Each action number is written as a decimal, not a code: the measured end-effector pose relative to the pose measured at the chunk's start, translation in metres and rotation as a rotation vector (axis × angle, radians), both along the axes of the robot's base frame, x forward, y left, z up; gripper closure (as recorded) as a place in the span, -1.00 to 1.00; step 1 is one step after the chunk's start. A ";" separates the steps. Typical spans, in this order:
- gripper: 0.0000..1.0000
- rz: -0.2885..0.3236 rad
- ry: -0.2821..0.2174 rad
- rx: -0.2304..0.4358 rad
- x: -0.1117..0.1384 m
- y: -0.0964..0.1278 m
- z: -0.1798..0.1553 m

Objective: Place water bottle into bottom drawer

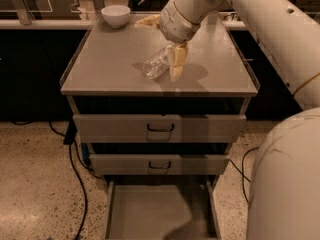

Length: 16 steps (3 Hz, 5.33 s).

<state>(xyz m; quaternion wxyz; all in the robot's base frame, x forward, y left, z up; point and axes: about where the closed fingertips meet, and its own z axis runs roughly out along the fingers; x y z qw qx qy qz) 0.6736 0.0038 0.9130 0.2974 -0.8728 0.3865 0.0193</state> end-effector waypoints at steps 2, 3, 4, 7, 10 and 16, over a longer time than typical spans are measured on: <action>-1.00 0.028 -0.022 -0.111 0.037 -0.011 -0.023; -1.00 0.035 -0.028 -0.143 0.062 -0.015 -0.033; -1.00 0.043 -0.042 -0.142 0.088 -0.019 -0.040; -1.00 0.053 -0.015 -0.155 0.104 -0.014 -0.064; 0.19 0.051 -0.015 -0.153 0.104 -0.014 -0.065; 1.00 0.105 -0.120 -0.085 0.086 -0.033 -0.005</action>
Offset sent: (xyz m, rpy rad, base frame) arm 0.0725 -0.0215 -0.0280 -0.1688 -0.0413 0.0448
